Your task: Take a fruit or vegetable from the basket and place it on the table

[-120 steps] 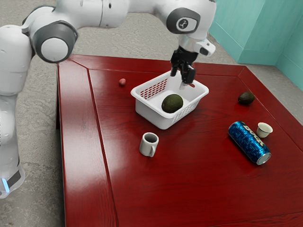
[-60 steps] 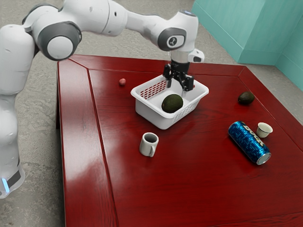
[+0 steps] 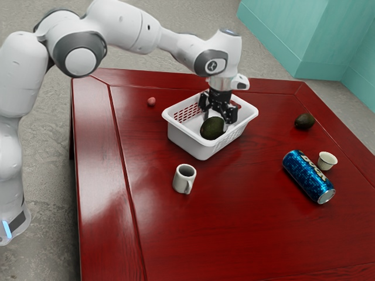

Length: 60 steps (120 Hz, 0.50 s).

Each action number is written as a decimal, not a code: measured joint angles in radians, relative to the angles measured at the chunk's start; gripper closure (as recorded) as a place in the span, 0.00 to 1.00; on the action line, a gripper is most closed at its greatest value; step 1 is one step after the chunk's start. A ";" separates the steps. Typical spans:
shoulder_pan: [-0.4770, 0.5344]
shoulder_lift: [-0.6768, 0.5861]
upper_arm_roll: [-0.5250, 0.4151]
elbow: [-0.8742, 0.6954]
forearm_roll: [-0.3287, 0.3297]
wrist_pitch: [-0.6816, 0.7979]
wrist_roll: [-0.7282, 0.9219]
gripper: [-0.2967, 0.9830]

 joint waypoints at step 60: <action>0.020 0.006 -0.009 -0.027 0.014 0.007 0.077 0.24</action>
